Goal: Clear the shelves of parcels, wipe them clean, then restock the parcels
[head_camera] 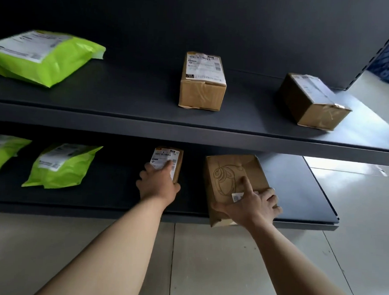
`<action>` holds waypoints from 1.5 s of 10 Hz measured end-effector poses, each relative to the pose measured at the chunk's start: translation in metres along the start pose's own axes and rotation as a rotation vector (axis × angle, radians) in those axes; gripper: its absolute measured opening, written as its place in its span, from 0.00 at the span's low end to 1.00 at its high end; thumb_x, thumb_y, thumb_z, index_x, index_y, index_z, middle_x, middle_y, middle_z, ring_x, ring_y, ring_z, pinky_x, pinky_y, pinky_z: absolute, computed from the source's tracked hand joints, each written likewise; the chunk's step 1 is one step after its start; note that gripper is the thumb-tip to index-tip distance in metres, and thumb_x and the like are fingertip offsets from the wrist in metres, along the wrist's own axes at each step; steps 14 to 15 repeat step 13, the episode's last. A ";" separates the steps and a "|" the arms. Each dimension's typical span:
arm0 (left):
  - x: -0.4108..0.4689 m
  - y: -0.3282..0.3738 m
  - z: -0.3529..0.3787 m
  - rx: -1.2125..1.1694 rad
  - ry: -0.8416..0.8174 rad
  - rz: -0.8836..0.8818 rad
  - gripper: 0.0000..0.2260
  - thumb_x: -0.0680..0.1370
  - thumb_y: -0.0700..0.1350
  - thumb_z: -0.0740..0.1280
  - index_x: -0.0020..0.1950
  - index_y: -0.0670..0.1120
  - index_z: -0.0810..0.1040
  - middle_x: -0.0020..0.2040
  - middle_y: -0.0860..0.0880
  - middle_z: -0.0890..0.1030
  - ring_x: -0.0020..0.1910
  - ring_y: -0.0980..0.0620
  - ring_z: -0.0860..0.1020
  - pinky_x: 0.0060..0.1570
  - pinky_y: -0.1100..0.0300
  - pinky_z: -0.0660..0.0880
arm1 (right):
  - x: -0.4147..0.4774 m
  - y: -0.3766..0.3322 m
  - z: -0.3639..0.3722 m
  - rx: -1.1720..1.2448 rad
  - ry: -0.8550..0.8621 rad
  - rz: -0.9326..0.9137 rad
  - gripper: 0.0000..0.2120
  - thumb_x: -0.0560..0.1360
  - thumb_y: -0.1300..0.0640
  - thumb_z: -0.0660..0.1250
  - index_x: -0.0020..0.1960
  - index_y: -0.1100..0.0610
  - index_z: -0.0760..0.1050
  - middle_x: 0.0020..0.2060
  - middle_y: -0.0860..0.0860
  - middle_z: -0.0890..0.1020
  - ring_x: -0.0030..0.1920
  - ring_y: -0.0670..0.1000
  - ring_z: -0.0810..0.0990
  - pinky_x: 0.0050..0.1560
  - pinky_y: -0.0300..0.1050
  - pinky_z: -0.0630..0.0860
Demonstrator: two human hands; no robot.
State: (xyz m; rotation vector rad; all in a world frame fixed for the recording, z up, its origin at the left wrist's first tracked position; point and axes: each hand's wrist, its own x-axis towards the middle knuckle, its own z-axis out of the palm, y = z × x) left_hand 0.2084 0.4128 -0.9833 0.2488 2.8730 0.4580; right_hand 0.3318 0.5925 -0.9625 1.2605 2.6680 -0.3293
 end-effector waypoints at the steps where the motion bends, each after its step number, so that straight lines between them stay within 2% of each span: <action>1: 0.013 0.004 0.013 0.001 0.016 -0.017 0.32 0.75 0.58 0.66 0.76 0.59 0.56 0.69 0.39 0.61 0.62 0.39 0.66 0.57 0.48 0.68 | 0.016 -0.003 0.003 -0.028 0.011 0.030 0.60 0.46 0.18 0.60 0.74 0.35 0.49 0.71 0.65 0.54 0.71 0.67 0.55 0.68 0.64 0.58; 4: 0.039 0.006 0.034 0.070 0.047 -0.023 0.33 0.75 0.62 0.64 0.76 0.59 0.54 0.72 0.38 0.57 0.64 0.38 0.65 0.57 0.47 0.69 | 0.063 -0.010 0.006 0.020 -0.027 0.092 0.60 0.48 0.17 0.61 0.75 0.35 0.49 0.72 0.66 0.55 0.72 0.67 0.54 0.69 0.63 0.57; 7: 0.045 0.004 0.040 0.131 0.053 -0.004 0.34 0.75 0.65 0.61 0.76 0.59 0.53 0.72 0.38 0.55 0.63 0.38 0.65 0.58 0.48 0.69 | 0.096 -0.003 0.007 0.050 0.004 0.116 0.56 0.48 0.16 0.59 0.71 0.39 0.63 0.71 0.62 0.60 0.71 0.65 0.58 0.68 0.62 0.59; 9: 0.044 -0.001 0.039 0.189 0.030 0.027 0.34 0.75 0.69 0.55 0.77 0.60 0.48 0.73 0.39 0.53 0.63 0.39 0.66 0.60 0.50 0.67 | 0.098 -0.002 0.011 0.006 0.023 0.043 0.57 0.49 0.13 0.51 0.73 0.38 0.59 0.74 0.64 0.54 0.74 0.67 0.50 0.70 0.68 0.53; 10: 0.044 -0.004 0.036 0.189 0.000 0.052 0.34 0.76 0.70 0.48 0.77 0.59 0.43 0.75 0.38 0.49 0.68 0.38 0.61 0.64 0.48 0.62 | 0.089 0.001 0.018 -0.007 0.088 -0.070 0.56 0.57 0.14 0.44 0.78 0.43 0.49 0.77 0.64 0.45 0.76 0.65 0.38 0.71 0.68 0.41; 11: 0.040 -0.006 0.034 0.151 -0.047 0.050 0.34 0.76 0.70 0.45 0.77 0.59 0.37 0.76 0.39 0.46 0.73 0.38 0.52 0.69 0.46 0.55 | 0.072 0.000 0.026 0.039 0.171 -0.127 0.49 0.68 0.21 0.44 0.79 0.50 0.48 0.78 0.59 0.45 0.77 0.61 0.37 0.73 0.65 0.37; 12: 0.032 -0.008 0.033 0.166 0.059 0.121 0.33 0.78 0.64 0.53 0.78 0.55 0.43 0.76 0.40 0.51 0.74 0.39 0.52 0.70 0.46 0.55 | 0.055 0.000 0.033 0.042 0.244 -0.194 0.39 0.75 0.30 0.51 0.78 0.51 0.54 0.78 0.55 0.52 0.78 0.58 0.43 0.75 0.62 0.41; 13: 0.021 -0.007 0.027 0.128 0.158 0.268 0.28 0.78 0.55 0.59 0.76 0.49 0.58 0.73 0.45 0.62 0.71 0.42 0.59 0.68 0.49 0.59 | 0.042 -0.002 0.029 0.080 0.316 -0.283 0.28 0.77 0.38 0.58 0.74 0.48 0.64 0.75 0.52 0.63 0.77 0.56 0.53 0.75 0.59 0.49; 15: 0.021 -0.007 0.027 0.128 0.158 0.268 0.28 0.78 0.55 0.59 0.76 0.49 0.58 0.73 0.45 0.62 0.71 0.42 0.59 0.68 0.49 0.59 | 0.042 -0.002 0.029 0.080 0.316 -0.283 0.28 0.77 0.38 0.58 0.74 0.48 0.64 0.75 0.52 0.63 0.77 0.56 0.53 0.75 0.59 0.49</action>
